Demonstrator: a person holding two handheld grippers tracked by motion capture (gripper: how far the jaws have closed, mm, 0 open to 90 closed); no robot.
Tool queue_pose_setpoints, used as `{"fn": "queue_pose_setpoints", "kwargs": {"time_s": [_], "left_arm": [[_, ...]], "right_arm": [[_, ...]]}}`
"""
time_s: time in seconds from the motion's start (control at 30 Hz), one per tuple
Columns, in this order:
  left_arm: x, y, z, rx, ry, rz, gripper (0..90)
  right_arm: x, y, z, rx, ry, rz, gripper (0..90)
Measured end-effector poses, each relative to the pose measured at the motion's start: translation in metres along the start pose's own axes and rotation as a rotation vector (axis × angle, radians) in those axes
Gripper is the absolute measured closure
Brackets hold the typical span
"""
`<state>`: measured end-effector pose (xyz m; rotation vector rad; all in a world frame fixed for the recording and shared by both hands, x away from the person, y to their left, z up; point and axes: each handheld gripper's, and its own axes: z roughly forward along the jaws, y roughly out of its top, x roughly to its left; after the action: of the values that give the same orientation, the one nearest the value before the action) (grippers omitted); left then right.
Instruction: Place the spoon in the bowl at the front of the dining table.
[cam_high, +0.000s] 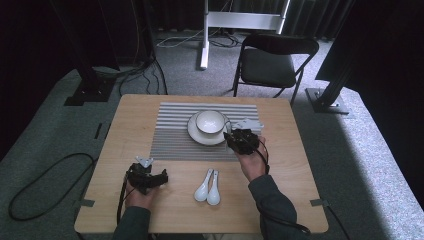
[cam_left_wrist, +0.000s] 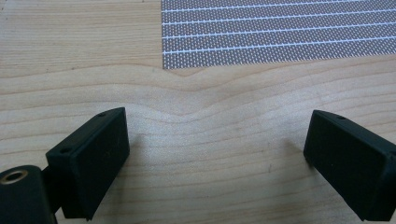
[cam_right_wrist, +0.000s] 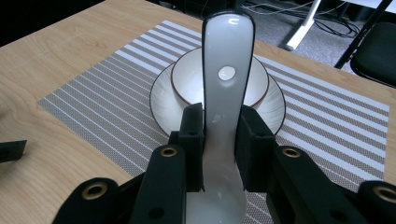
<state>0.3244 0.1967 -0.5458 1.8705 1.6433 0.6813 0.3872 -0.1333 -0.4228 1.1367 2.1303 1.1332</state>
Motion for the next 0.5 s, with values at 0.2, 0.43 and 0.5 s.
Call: {"fn": "queue_pose_setpoints", "kwargs": {"time_s": [0.2, 0.43, 0.5], "left_arm": [[0.000, 0.000, 0.000, 0.000, 0.000, -0.001, 7.2], [0.000, 0.000, 0.000, 0.000, 0.001, 0.000, 7.2], [0.000, 0.000, 0.000, 0.000, 0.000, 0.000, 7.2]], "right_arm": [[-0.002, 0.006, 0.003, -0.004, -0.006, -0.001, 74.3], [-0.005, 0.011, 0.009, -0.003, 0.004, 0.014, 74.3], [-0.006, 0.012, 0.011, -0.002, 0.003, 0.014, 74.3]]}}
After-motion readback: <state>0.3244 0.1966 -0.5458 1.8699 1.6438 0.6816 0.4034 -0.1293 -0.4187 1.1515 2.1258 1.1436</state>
